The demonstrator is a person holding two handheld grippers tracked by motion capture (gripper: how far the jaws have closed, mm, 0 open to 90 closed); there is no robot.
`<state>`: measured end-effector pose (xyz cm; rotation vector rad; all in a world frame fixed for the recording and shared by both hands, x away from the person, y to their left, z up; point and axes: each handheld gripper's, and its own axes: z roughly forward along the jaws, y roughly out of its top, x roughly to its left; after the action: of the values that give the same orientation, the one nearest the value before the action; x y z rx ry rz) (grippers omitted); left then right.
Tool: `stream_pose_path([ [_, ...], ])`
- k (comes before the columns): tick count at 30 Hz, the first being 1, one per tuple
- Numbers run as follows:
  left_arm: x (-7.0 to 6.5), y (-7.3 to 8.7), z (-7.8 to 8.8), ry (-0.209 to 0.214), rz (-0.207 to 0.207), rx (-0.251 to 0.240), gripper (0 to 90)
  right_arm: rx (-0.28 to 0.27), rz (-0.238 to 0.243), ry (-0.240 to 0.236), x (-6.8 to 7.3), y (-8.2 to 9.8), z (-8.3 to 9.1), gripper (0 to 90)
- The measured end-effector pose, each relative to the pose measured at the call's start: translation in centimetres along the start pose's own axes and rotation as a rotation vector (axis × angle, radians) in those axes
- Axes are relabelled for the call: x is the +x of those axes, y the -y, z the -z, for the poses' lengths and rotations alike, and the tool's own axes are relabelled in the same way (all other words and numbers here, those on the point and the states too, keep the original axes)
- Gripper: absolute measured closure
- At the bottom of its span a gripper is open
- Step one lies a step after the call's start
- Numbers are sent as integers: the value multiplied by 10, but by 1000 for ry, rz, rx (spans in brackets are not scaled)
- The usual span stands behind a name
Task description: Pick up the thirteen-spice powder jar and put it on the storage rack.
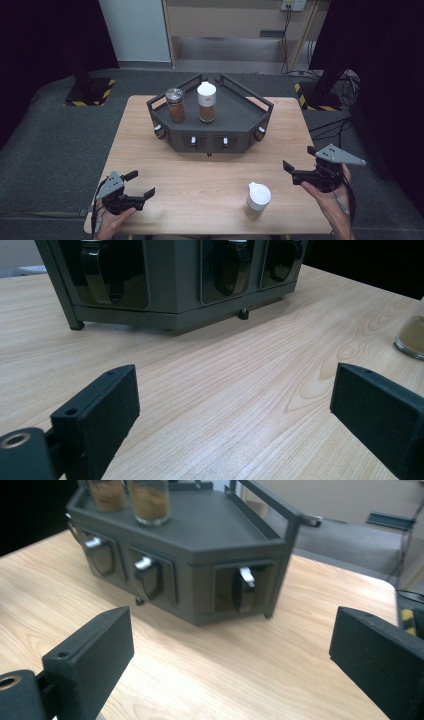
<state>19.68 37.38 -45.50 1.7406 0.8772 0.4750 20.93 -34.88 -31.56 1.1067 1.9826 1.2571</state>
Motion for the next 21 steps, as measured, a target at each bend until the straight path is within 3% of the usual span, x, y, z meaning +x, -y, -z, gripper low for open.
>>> stream_pose_path([
  [5,0,0,0,1,-1,0,46,-10,-35,15,-2,25,8,40],
  [11,0,0,-1,1,-4,1,46,-16,-33,40,3,50,15,40],
  [21,0,0,-1,5,-6,0,45,-20,-39,15,4,78,9,41],
])
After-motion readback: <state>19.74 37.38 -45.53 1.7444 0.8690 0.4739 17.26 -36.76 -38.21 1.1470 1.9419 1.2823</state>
